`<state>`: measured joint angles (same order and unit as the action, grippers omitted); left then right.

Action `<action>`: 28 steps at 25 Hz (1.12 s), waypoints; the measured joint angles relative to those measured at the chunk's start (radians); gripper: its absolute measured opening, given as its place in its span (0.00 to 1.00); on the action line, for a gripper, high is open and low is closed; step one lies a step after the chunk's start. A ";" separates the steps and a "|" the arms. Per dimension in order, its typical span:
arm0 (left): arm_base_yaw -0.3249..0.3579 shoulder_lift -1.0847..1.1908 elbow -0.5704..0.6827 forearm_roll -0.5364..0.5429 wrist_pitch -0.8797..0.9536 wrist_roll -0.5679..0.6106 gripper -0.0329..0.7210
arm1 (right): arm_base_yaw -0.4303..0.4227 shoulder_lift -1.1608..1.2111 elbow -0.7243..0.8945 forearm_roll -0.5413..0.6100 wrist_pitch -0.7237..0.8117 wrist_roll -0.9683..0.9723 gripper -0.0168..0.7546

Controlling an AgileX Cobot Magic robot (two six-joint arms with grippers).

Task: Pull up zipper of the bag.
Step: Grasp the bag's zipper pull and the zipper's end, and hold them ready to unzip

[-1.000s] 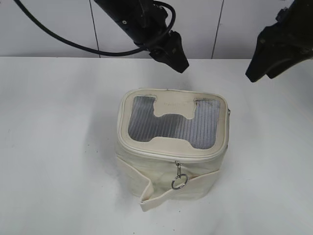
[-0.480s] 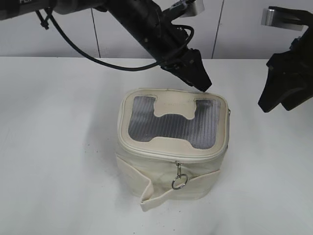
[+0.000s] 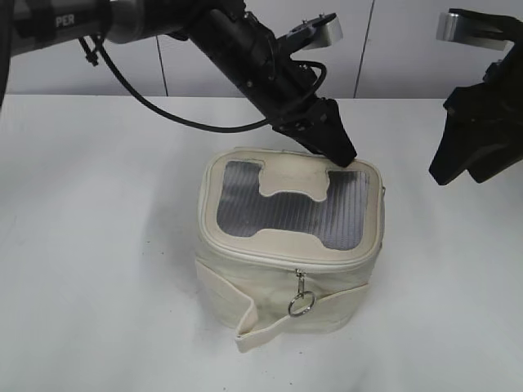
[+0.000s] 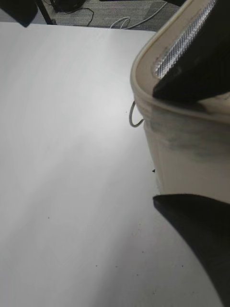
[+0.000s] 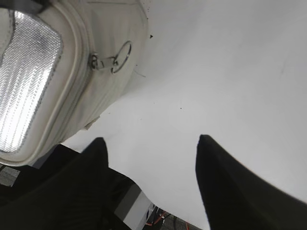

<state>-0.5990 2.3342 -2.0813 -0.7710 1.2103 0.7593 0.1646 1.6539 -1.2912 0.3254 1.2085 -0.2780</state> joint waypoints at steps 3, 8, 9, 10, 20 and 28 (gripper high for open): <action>-0.004 0.006 0.000 -0.007 0.002 0.000 0.57 | 0.000 -0.001 0.000 0.000 -0.003 0.000 0.61; -0.034 0.006 -0.004 0.011 0.012 0.000 0.15 | 0.000 -0.001 0.000 0.000 -0.008 0.000 0.61; -0.042 0.006 -0.007 0.032 0.010 0.000 0.11 | 0.000 -0.001 0.000 0.000 -0.008 0.000 0.61; -0.050 0.005 -0.008 0.049 0.005 0.000 0.09 | 0.000 -0.001 0.000 0.000 -0.008 0.000 0.61; -0.061 -0.045 -0.006 0.149 0.009 -0.010 0.08 | 0.000 -0.023 0.079 0.012 -0.051 -0.062 0.61; -0.060 -0.075 0.038 0.159 -0.005 -0.025 0.08 | 0.000 -0.138 0.337 0.201 -0.351 -0.505 0.61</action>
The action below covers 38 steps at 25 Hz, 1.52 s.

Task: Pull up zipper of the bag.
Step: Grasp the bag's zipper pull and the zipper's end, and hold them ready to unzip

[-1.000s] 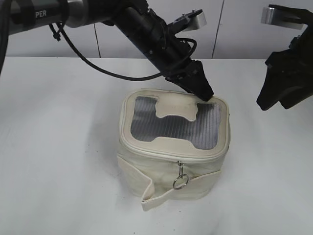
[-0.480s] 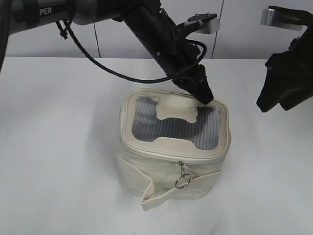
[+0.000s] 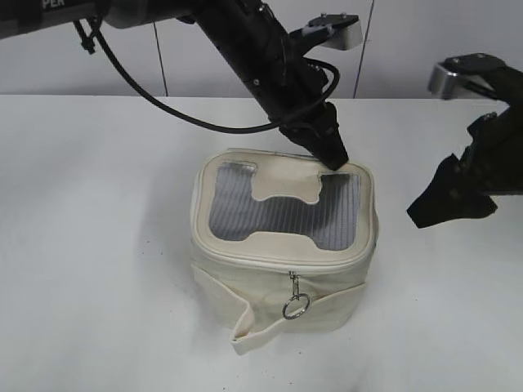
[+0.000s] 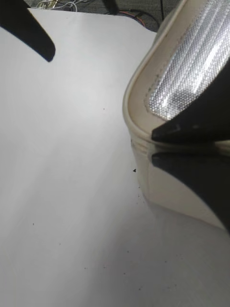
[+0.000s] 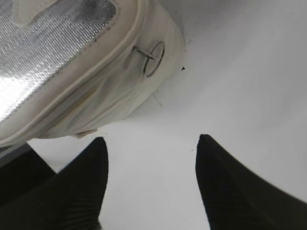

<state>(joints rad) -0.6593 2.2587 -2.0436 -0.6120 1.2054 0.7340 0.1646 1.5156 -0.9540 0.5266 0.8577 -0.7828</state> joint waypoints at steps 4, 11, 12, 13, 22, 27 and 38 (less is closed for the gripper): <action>0.001 -0.018 0.028 -0.004 -0.010 -0.002 0.08 | 0.000 0.004 0.075 0.038 -0.119 -0.159 0.61; 0.006 -0.029 0.034 0.005 -0.007 -0.002 0.08 | 0.000 0.093 0.083 0.248 -0.148 -0.370 0.59; 0.006 -0.029 0.034 0.006 -0.007 -0.002 0.08 | 0.000 0.107 0.083 0.269 -0.150 -0.392 0.59; 0.006 -0.029 0.034 0.006 -0.007 -0.002 0.08 | 0.000 0.119 0.083 0.286 -0.151 -0.409 0.58; 0.007 -0.029 0.034 0.009 -0.007 -0.003 0.08 | 0.000 0.228 0.084 0.488 -0.242 -0.648 0.58; 0.009 -0.030 0.034 0.014 -0.006 -0.005 0.08 | -0.002 0.271 0.084 0.658 -0.253 -0.821 0.50; 0.011 -0.030 0.034 0.017 -0.006 -0.005 0.08 | -0.002 0.264 0.085 0.672 -0.249 -0.742 0.03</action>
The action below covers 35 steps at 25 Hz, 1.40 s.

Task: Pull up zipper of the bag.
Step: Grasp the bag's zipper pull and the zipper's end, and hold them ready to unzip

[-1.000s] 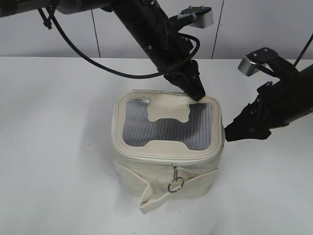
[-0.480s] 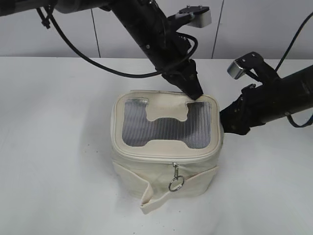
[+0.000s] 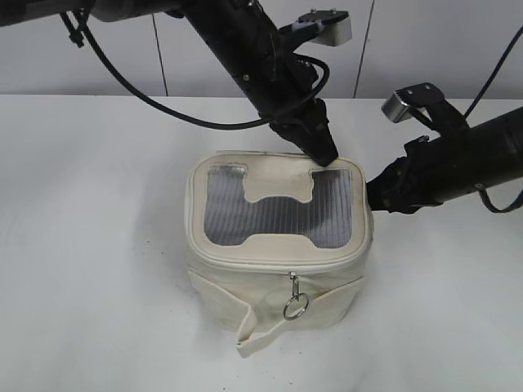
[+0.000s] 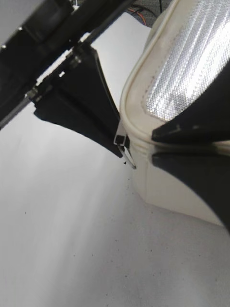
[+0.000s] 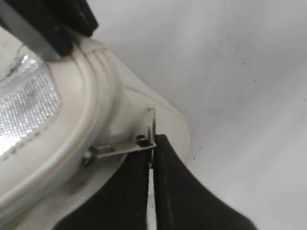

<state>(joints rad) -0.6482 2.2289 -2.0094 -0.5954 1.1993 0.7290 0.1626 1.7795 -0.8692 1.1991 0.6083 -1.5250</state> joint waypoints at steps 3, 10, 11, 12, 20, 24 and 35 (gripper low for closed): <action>0.000 0.000 0.000 0.000 0.001 0.000 0.08 | 0.000 -0.033 0.000 -0.127 0.005 0.146 0.03; 0.000 0.000 0.000 0.000 0.001 0.000 0.08 | 0.000 -0.119 0.000 -0.327 0.076 0.391 0.03; 0.000 0.000 0.000 0.000 0.001 0.000 0.08 | 0.000 -0.127 0.000 -0.331 0.093 0.400 0.03; 0.000 0.000 0.000 0.000 0.001 0.000 0.08 | 0.000 -0.132 0.000 -0.334 0.108 0.406 0.03; -0.001 0.000 0.000 0.000 0.001 0.000 0.08 | 0.000 -0.138 -0.002 -0.404 0.204 0.523 0.03; -0.002 0.000 0.000 -0.001 0.003 0.000 0.07 | 0.000 -0.142 -0.002 -0.410 0.271 0.545 0.03; -0.002 0.000 0.000 -0.002 0.005 0.000 0.07 | 0.027 -0.307 0.095 -0.465 0.329 0.640 0.03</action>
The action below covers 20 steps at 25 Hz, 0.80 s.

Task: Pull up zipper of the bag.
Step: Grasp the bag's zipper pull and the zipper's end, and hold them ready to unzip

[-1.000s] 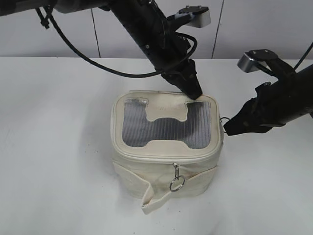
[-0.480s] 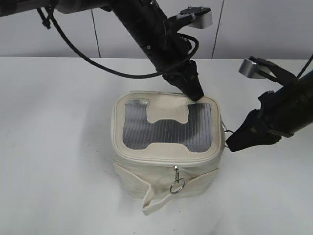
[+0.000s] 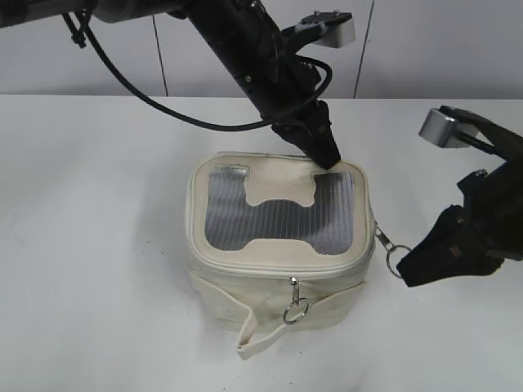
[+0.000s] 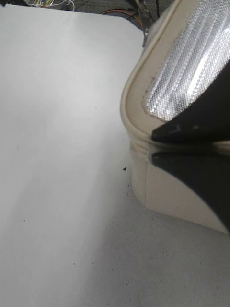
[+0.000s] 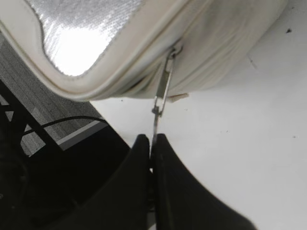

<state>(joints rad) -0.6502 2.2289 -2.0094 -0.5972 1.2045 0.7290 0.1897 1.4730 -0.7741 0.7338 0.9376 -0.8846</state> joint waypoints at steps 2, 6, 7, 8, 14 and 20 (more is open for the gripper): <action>0.000 0.000 0.000 -0.001 0.001 0.000 0.07 | 0.023 -0.029 0.023 -0.009 0.016 0.026 0.03; 0.000 0.000 0.000 -0.002 0.004 0.000 0.07 | 0.102 -0.078 0.053 -0.019 0.031 0.070 0.03; 0.000 0.000 0.000 -0.003 0.006 0.000 0.07 | 0.128 -0.084 0.054 -0.021 0.029 0.079 0.03; 0.000 0.000 0.000 -0.004 0.007 0.000 0.07 | 0.169 -0.090 0.054 -0.020 0.018 0.087 0.03; -0.001 0.000 0.000 -0.005 0.015 0.000 0.07 | 0.377 -0.085 0.042 0.040 -0.112 0.102 0.03; -0.001 0.000 0.000 -0.007 0.028 0.001 0.07 | 0.493 0.006 -0.047 0.075 -0.162 0.103 0.03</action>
<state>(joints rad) -0.6509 2.2289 -2.0094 -0.6038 1.2327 0.7300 0.6822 1.4787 -0.8212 0.8092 0.7752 -0.7815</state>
